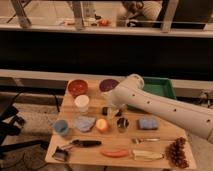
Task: Wipe red bowl with eraser
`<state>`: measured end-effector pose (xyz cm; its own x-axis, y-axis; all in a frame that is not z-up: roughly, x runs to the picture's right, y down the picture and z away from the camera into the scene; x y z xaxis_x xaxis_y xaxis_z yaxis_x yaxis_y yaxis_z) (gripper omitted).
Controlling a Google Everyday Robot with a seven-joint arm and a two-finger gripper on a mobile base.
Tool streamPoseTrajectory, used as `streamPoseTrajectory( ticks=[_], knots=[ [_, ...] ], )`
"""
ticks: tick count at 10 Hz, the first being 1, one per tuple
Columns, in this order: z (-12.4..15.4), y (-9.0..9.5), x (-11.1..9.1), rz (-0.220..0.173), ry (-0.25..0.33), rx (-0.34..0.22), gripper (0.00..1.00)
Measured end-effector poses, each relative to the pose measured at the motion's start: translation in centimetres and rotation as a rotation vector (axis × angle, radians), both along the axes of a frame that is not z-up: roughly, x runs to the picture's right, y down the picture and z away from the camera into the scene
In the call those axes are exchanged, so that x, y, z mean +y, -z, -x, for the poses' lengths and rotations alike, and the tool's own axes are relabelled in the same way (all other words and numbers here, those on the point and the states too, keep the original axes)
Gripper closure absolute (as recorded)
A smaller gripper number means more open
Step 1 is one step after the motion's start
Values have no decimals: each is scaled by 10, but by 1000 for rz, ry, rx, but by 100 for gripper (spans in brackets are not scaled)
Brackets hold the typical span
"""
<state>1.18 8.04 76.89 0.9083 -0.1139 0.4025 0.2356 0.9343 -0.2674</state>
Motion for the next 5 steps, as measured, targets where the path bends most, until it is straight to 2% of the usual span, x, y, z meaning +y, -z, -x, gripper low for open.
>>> streamPoseTrajectory(
  ticks=[5],
  knots=[
    [0, -27, -4, -20, -7, 13, 20]
  ],
)
